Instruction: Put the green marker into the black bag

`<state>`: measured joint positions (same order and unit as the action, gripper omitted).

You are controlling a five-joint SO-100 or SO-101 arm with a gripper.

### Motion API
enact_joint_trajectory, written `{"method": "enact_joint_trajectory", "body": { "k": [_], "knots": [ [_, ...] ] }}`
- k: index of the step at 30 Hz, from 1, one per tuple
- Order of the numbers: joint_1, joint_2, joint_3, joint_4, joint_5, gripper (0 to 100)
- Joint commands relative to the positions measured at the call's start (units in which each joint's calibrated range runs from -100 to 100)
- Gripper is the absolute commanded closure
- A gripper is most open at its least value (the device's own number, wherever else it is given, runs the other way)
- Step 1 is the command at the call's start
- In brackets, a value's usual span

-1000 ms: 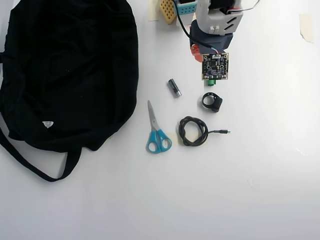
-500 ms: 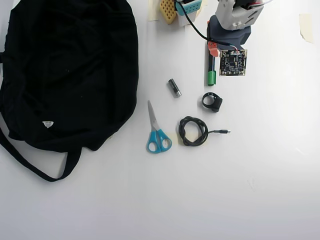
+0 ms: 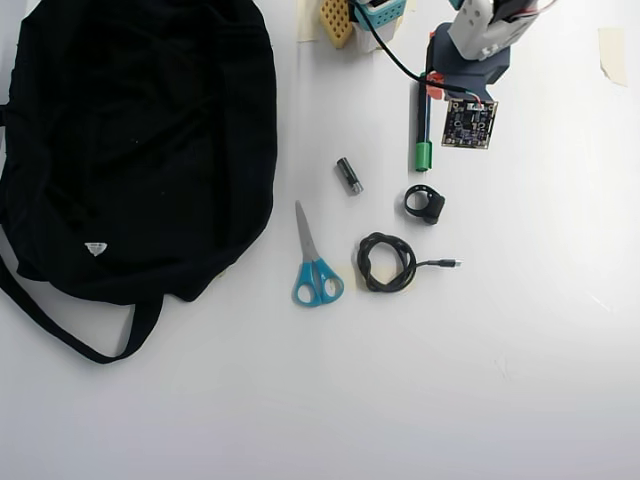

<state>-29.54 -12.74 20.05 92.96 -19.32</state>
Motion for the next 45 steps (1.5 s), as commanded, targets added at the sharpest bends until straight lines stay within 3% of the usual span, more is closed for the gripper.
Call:
{"method": "enact_joint_trajectory", "body": {
  "k": [1,8,24,34,45],
  "knots": [
    [-0.6,-1.8,-0.3,0.0,-0.3,94],
    [-0.7,-1.8,4.3,-4.1,-0.3,87],
    [-4.9,-1.8,13.6,-19.0,-2.0,87],
    [-6.6,-1.8,17.1,-23.9,-3.9,81],
    [-6.7,-1.8,20.7,-27.5,-4.4,80]
  ]
}}
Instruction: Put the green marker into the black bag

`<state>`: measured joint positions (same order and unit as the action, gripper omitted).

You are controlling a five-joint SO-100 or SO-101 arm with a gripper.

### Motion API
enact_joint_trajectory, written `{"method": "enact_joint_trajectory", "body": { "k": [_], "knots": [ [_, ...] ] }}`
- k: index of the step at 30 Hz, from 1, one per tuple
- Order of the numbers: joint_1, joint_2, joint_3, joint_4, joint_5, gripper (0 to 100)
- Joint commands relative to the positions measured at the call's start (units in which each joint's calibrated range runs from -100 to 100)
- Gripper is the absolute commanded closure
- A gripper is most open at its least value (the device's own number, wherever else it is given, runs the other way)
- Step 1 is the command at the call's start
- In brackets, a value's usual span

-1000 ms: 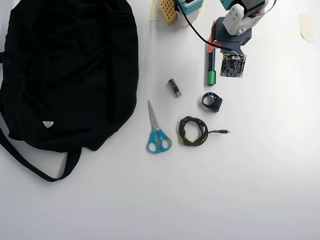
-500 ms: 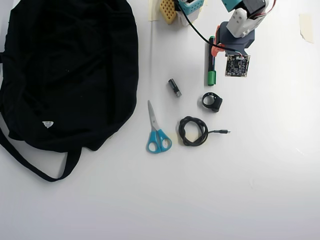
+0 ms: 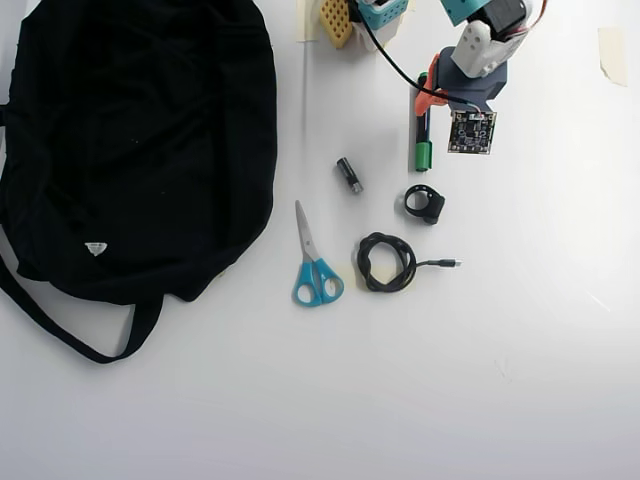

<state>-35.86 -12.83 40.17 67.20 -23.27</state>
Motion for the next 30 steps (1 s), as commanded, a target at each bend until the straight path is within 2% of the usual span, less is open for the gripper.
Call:
{"method": "enact_joint_trajectory", "body": {
  "k": [1,9,30],
  "knots": [
    [-0.4,-1.7,0.7,-2.1,-0.5,80],
    [-0.4,-1.6,1.6,-2.1,-0.5,73],
    [-0.5,-0.5,4.8,-7.7,-0.6,73]
  ]
}}
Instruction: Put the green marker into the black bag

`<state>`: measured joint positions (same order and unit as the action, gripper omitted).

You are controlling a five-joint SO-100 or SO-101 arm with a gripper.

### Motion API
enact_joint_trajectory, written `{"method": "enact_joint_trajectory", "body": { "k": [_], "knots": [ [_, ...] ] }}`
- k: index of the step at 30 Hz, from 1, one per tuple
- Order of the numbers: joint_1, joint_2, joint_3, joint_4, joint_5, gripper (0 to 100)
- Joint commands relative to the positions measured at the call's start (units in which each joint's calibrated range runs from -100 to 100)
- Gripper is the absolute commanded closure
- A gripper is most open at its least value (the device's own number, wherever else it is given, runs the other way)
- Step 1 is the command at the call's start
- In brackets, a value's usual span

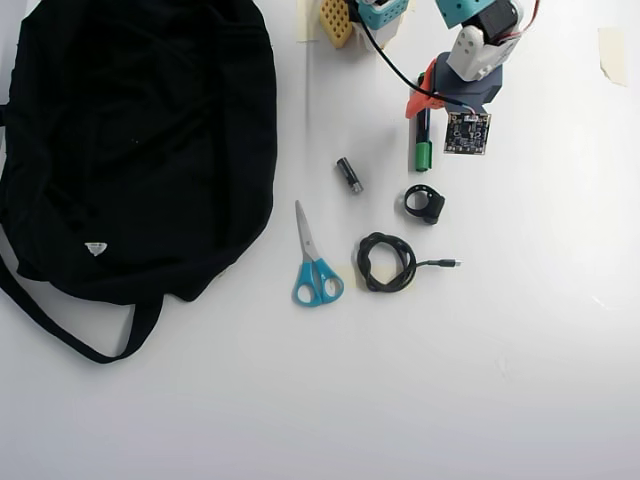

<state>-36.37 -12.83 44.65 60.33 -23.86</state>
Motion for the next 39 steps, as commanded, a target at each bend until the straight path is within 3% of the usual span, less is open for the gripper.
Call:
{"method": "enact_joint_trajectory", "body": {
  "k": [1,39],
  "knots": [
    [0.1,-0.4,0.4,-0.8,0.0,73],
    [1.4,3.4,6.4,-7.6,0.0,74]
  ]
}}
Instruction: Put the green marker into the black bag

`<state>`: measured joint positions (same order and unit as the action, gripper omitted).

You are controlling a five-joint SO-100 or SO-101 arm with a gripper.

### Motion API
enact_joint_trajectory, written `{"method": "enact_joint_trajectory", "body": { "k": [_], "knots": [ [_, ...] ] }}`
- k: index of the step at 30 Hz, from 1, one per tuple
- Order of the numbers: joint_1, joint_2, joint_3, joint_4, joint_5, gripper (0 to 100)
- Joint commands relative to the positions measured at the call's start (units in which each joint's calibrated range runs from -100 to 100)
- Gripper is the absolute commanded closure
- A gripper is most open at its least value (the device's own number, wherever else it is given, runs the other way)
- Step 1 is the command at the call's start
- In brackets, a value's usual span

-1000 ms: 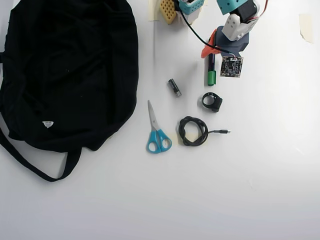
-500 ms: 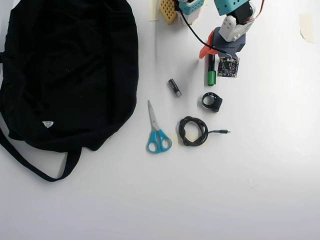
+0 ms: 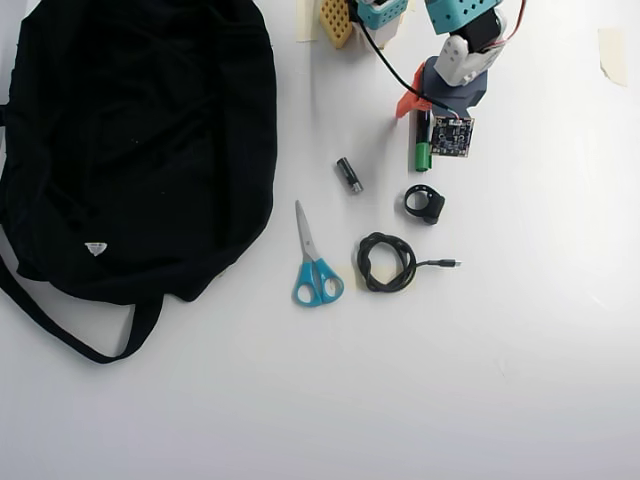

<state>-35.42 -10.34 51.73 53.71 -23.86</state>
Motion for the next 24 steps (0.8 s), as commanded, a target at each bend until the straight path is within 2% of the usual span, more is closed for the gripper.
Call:
{"method": "enact_joint_trajectory", "body": {
  "k": [1,14,19,24],
  "knots": [
    [0.4,0.9,-0.6,-1.0,0.0,74],
    [0.5,0.9,-0.1,-1.0,0.0,74],
    [0.5,0.9,0.0,-1.0,0.0,82],
    [0.5,0.9,0.0,-0.7,0.0,84]
  ]
}}
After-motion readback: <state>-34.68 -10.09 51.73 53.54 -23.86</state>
